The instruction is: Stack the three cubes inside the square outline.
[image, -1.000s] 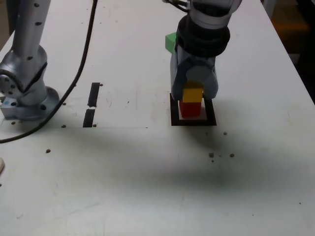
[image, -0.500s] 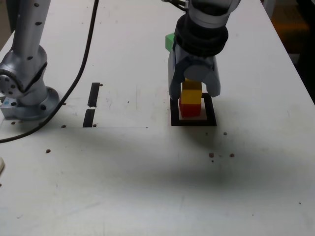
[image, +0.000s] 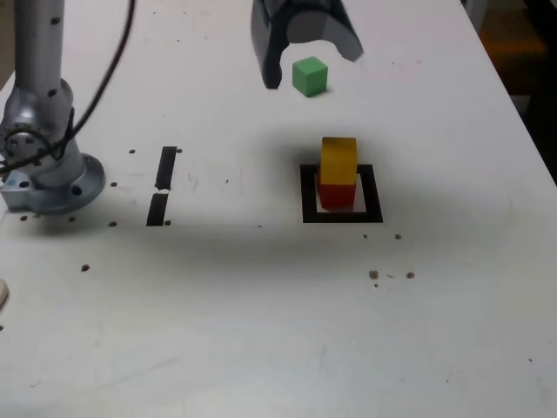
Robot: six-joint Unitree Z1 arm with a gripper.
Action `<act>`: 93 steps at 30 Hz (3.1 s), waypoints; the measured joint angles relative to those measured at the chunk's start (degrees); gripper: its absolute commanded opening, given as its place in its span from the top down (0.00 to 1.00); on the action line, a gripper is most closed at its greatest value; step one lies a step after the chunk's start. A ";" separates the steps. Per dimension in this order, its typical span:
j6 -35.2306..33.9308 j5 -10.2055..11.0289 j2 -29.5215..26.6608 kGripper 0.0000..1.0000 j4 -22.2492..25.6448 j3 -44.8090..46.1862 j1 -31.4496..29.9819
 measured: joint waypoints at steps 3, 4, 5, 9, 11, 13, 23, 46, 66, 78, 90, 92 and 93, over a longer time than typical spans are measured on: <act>-0.02 0.87 1.03 0.00 -0.15 -0.74 5.05; -0.03 1.16 1.54 0.00 -0.25 -1.17 6.07; -0.11 1.37 2.18 0.00 -0.34 -1.58 6.80; -2.47 2.91 5.06 0.00 -0.57 -3.21 8.94; -3.74 4.01 6.97 0.00 -0.64 -4.76 9.80; -4.10 4.20 10.35 0.00 -0.95 -6.59 10.41; -0.49 0.26 18.25 0.01 -1.97 -10.47 13.13; 7.49 0.96 22.78 0.51 -2.75 -13.80 19.21; 8.33 -0.57 19.72 0.87 4.59 -18.36 17.52; 8.94 -0.10 2.49 0.88 13.14 -14.87 1.75; 6.57 -1.24 1.63 0.88 9.49 -14.13 -18.67; 6.52 -1.46 2.51 0.88 9.02 -14.11 -18.23; 6.46 -1.80 2.89 0.88 8.54 -14.10 -18.15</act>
